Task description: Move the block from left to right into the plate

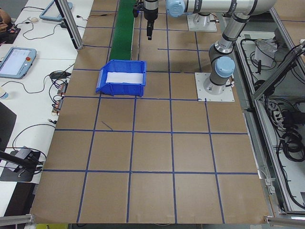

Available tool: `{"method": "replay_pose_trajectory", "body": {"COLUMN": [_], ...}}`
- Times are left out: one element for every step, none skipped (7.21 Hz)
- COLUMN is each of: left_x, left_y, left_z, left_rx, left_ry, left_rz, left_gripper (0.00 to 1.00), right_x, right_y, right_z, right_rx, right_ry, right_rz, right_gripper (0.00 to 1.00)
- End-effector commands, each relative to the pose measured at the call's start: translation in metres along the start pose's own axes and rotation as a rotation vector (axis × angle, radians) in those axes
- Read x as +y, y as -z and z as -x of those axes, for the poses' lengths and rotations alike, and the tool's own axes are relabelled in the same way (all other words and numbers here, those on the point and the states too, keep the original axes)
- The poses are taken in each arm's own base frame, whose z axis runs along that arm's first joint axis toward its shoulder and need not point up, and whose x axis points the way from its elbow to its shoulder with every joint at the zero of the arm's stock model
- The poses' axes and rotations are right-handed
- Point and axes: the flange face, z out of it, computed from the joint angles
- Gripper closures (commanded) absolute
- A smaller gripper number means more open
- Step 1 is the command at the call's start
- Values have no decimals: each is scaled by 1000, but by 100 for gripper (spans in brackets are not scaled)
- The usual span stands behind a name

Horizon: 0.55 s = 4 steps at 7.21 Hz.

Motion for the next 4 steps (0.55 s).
{"method": "replay_pose_trajectory", "body": {"left_x": [1,1,1,1], "left_y": [0,-1,-1,-1], "left_z": [0,0,0,0], "left_rx": [0,-1,-1,-1], "left_ry": [0,0,0,0], "left_rz": [0,2,2,2], "left_gripper": [0,0,0,0], "right_x": [3,0,-12,-44], "right_y": [1,8,44,81], "right_z": [-1,1,9,47], "right_rx": [19,34,115,200], "right_ry": [-1,-11,-57,25], "right_rz": [25,15,-42,-77], "right_gripper": [0,0,0,0]}}
